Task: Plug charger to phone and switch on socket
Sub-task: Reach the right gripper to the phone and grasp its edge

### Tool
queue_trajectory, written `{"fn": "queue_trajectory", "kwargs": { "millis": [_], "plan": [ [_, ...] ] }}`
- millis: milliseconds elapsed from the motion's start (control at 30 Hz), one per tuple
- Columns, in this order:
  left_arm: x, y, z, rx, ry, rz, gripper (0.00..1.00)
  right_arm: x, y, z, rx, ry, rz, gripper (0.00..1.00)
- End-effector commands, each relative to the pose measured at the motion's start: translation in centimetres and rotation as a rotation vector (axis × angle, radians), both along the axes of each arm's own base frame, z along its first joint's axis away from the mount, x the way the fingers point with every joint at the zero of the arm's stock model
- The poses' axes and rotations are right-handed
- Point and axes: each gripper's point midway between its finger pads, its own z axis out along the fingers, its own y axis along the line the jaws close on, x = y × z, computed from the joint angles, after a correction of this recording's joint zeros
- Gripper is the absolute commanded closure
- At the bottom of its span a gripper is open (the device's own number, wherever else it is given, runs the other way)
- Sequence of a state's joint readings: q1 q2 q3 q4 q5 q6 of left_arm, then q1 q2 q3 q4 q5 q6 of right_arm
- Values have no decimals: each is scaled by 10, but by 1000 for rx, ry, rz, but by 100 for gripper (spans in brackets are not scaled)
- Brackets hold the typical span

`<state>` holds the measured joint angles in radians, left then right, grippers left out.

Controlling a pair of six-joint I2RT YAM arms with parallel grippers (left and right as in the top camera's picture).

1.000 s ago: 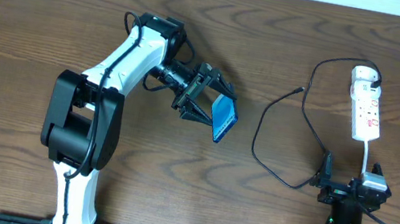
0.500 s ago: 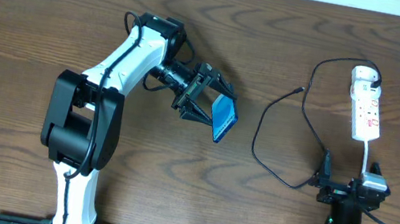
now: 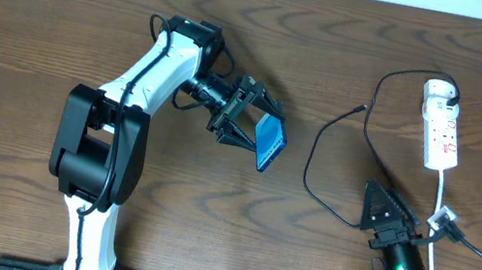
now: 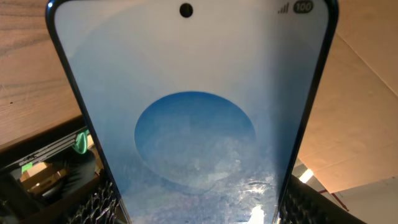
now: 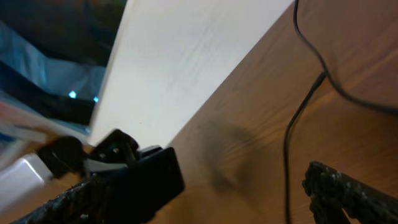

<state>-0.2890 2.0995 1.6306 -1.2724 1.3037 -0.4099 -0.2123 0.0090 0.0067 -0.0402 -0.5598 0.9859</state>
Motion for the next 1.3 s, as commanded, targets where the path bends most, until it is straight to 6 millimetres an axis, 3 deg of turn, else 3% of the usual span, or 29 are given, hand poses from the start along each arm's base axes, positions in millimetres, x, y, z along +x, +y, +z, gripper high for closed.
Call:
{"fn": "queue_trajectory", "kwargs": {
  "millis": [0, 133, 233, 367, 567, 767, 1000, 1133, 1200, 1267],
  "plan": [
    [0, -2, 17, -58, -31, 7, 37, 0, -1, 1, 127, 42, -10, 1],
    [1, -2, 17, -58, -31, 7, 37, 0, -1, 0, 102, 35, -9, 1],
    [1, -2, 17, -58, -32, 7, 37, -1, 2, 7, -107, -71, 17, 1],
    [1, -2, 17, -58, -32, 7, 37, -1, -5, 37, -314, -213, -41, 1],
    [1, -2, 17, -58, -32, 7, 37, 3, -32, 88, -573, -235, -198, 1],
    [1, -2, 17, -58, -33, 7, 37, 28, -36, 122, -577, -103, -152, 1],
    [2, -2, 17, -61, -41, 6, 37, 49, -13, 149, -536, 100, 14, 1],
    [3, -3, 17, -65, -54, 6, 37, 47, 3, 150, -503, 280, 41, 1],
    [3, -3, 17, -65, -54, 6, 37, 44, 24, 148, -505, 318, 125, 1],
    [3, -3, 17, -65, -56, 6, 37, 39, 58, 148, -475, 314, 262, 1]
  ]
}}
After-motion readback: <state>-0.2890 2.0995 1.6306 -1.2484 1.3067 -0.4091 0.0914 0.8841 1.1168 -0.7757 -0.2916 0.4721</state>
